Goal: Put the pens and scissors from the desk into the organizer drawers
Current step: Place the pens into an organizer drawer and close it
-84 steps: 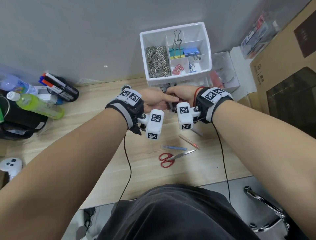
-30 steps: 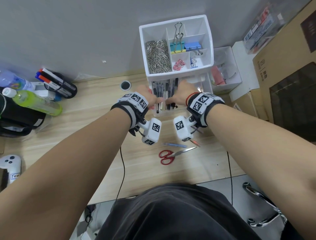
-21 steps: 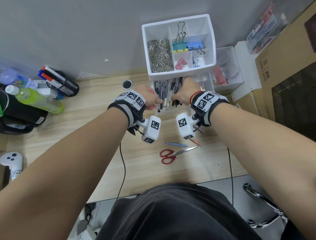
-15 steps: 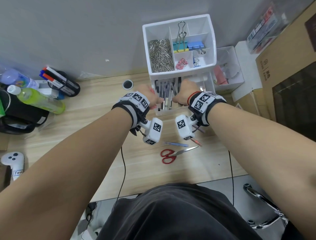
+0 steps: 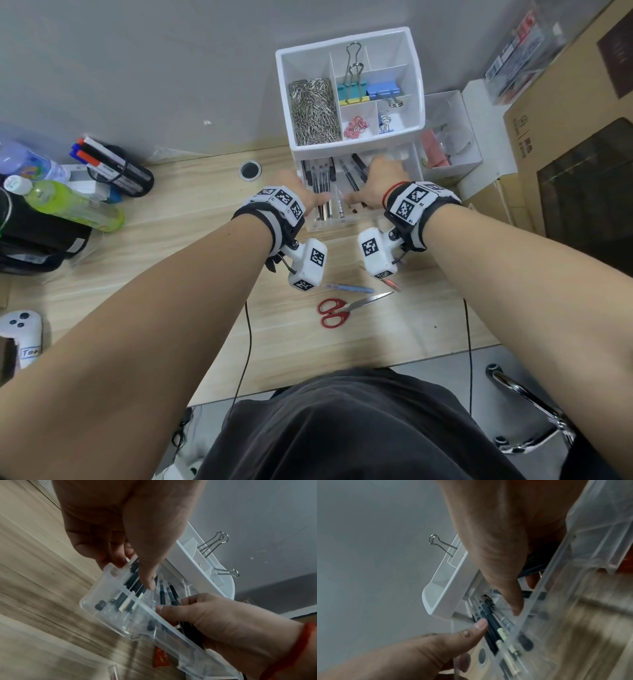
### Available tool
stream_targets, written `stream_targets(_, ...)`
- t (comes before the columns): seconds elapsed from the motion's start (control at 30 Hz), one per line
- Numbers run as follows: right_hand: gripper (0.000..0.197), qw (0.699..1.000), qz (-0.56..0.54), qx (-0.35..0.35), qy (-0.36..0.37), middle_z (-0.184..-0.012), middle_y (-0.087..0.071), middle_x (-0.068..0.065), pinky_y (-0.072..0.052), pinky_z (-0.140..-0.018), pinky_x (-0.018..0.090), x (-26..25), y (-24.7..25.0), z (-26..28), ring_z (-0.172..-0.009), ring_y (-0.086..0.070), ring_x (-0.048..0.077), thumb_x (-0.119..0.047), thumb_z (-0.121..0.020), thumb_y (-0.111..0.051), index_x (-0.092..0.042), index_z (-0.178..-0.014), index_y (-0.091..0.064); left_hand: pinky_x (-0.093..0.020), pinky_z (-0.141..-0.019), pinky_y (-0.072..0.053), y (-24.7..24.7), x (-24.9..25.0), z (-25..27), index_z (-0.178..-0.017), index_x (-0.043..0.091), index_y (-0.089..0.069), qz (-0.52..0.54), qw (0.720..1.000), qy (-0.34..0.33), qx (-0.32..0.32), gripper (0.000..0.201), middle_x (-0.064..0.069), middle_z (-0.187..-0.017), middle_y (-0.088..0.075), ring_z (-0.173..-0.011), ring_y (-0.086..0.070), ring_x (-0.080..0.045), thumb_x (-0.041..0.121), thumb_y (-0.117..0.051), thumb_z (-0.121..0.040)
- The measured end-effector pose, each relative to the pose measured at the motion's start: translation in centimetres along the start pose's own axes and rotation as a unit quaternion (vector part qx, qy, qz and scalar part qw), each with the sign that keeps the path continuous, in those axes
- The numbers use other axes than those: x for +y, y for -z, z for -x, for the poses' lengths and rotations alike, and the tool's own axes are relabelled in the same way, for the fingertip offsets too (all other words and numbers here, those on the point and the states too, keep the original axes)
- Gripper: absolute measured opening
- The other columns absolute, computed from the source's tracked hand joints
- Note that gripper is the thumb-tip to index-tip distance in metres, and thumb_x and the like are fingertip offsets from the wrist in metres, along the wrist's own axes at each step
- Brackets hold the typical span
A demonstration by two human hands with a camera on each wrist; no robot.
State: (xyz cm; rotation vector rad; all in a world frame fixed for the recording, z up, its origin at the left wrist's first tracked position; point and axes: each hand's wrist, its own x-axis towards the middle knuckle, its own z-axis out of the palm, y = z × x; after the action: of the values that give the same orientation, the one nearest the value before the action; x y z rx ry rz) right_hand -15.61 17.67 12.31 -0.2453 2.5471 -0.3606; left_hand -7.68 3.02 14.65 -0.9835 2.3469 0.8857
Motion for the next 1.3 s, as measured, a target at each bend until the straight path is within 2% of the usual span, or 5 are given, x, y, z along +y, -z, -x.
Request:
stream_targets(0.17,0.032,0.999,-0.014,0.040,-0.018,-0.090,-0.068,0.010,-0.044,-0.065,0.028,0.6,0.6,-0.6,-0.087,-0.068,0.028,-0.031,-0.074,-0.081,-0.010,-0.089,-0.062,-0.026,-0.049,-0.040,-0.3,0.5,-0.2,-0.066,0.014,-0.049,-0.025,1.000,0.004,0.006,0.064,-0.002,-0.057,-0.053,-0.045,-0.045,-0.017,0.076,-0.067,-0.068)
stream_targets(0.37,0.098,0.999,0.008,0.042,0.003,-0.133,-0.051,0.018,-0.050,-0.097,0.044,0.6,-0.3,-0.4,-0.120,-0.055,0.035,-0.056,-0.062,-0.085,-0.002,-0.133,-0.044,-0.023,-0.038,-0.027,-0.8,1.6,-0.2,-0.079,0.014,-0.048,-0.041,0.999,-0.010,-0.011,0.064,0.003,-0.058,-0.041,-0.045,-0.037,-0.011,0.073,-0.071,-0.066)
stream_targets(0.6,0.038,0.997,-0.016,-0.019,0.073,-0.081,-0.072,0.002,-0.057,-0.073,0.033,0.1,-0.7,-0.4,-0.079,-0.067,0.019,-0.051,-0.067,-0.086,-0.016,-0.079,-0.076,-0.022,-0.034,-0.027,-1.0,0.9,-0.5,-0.082,0.013,-0.047,-0.020,1.000,-0.006,0.002,0.059,0.002,-0.056,-0.041,-0.043,-0.037,-0.012,0.062,-0.077,-0.069)
stream_targets(1.07,0.037,0.992,0.054,-0.053,0.100,-0.057,-0.055,0.003,-0.044,-0.054,0.027,-0.6,-0.5,-1.2,-0.055,-0.056,0.017,-0.042,-0.077,-0.076,-0.010,-0.065,-0.061,-0.022,-0.039,-0.027,-1.4,1.3,-1.0,-0.069,0.019,-0.046,0.058,0.997,0.032,0.028,0.052,0.003,-0.052,-0.040,-0.044,-0.041,-0.015,0.061,-0.075,-0.070)
stream_targets(1.3,0.044,0.993,0.050,-0.039,0.095,-0.063,-0.051,0.004,-0.045,-0.056,0.029,-1.1,-0.5,-1.1,-0.064,-0.058,0.024,-0.037,-0.075,-0.079,-0.013,-0.062,-0.044,-0.030,-0.078,-0.048,-1.9,2.0,-1.3,-0.131,0.003,-0.032,0.088,0.991,0.019,0.102,0.087,-0.009,-0.118,-0.054,-0.104,-0.059,-0.024,0.038,-0.084,-0.070)
